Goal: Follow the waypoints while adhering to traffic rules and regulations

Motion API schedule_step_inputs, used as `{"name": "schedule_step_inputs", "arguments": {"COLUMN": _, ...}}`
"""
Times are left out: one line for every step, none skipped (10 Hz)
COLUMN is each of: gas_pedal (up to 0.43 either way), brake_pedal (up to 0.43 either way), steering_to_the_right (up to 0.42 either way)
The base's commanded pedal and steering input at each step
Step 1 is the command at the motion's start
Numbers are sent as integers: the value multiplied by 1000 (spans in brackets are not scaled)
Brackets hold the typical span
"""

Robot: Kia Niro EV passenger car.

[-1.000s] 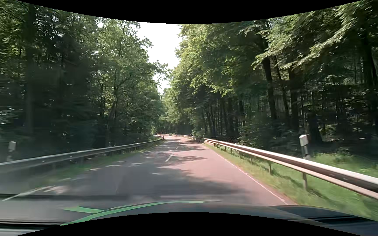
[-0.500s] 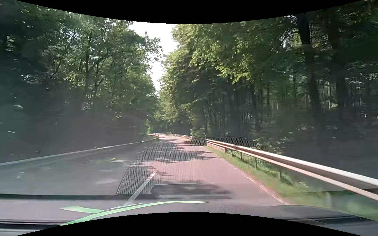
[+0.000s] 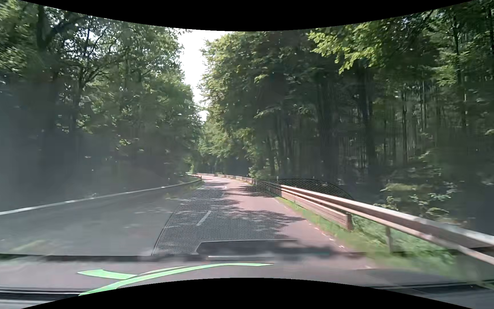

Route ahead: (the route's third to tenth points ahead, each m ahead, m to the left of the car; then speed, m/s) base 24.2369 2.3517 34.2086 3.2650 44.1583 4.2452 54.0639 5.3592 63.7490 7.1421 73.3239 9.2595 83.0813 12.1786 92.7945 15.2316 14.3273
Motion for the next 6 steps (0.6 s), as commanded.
{"name": "schedule_step_inputs", "arguments": {"gas_pedal": 79, "brake_pedal": 0, "steering_to_the_right": -7}}
{"name": "schedule_step_inputs", "arguments": {"gas_pedal": 79, "brake_pedal": 0, "steering_to_the_right": -7}}
{"name": "schedule_step_inputs", "arguments": {"gas_pedal": 79, "brake_pedal": 0, "steering_to_the_right": -7}}
{"name": "schedule_step_inputs", "arguments": {"gas_pedal": 79, "brake_pedal": 0, "steering_to_the_right": -7}}
{"name": "schedule_step_inputs", "arguments": {"gas_pedal": 79, "brake_pedal": 0, "steering_to_the_right": -7}}
{"name": "schedule_step_inputs", "arguments": {"gas_pedal": 79, "brake_pedal": 0, "steering_to_the_right": -8}}
